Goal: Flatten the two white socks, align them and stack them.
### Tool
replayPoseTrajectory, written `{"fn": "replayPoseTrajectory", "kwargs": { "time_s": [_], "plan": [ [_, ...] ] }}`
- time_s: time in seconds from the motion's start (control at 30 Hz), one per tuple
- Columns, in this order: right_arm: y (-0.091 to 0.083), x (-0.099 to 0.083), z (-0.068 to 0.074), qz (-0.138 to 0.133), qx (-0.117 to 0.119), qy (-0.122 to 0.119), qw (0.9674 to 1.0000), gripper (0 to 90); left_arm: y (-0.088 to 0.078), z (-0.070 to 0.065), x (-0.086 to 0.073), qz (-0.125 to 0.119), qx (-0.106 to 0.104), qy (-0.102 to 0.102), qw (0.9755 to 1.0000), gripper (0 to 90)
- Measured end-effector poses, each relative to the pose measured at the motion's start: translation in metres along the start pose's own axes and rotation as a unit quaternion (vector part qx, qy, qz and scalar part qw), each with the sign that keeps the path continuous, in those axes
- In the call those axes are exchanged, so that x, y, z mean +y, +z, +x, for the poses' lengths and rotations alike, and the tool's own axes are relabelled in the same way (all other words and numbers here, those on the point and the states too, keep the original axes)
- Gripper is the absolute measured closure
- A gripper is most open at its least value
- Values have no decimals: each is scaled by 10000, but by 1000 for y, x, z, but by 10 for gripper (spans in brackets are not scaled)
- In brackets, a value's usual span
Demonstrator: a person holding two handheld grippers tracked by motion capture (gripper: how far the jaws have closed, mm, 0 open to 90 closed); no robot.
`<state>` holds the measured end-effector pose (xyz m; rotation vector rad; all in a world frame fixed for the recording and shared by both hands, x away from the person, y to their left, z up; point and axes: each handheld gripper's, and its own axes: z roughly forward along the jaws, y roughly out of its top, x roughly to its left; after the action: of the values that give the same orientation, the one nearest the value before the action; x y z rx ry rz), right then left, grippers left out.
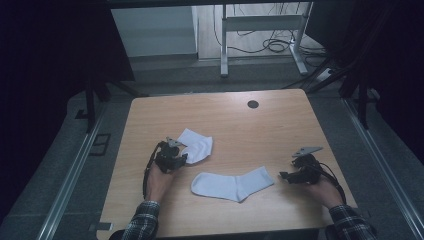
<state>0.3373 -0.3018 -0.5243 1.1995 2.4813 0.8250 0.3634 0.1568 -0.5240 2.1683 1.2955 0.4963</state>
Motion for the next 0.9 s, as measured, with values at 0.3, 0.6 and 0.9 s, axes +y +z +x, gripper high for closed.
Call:
{"fn": "replayPoseTrajectory", "kwargs": {
  "time_s": [0.3, 0.6, 0.9],
  "plan": [
    [1, -1, 1, 19, 19, -64, 10000, 241, -9, -8, 16, -203, -168, -37, 9996, 882],
    [1, -1, 3, 34, 49, -116, 9999, 213, -31, -18, 50, -711, -472, -47, 9963, 885],
    [1, -1, 3, 39, 72, -162, 9998, 207, -51, -41, 90, -934, -653, 263, 9931, 886]
  ]
}}
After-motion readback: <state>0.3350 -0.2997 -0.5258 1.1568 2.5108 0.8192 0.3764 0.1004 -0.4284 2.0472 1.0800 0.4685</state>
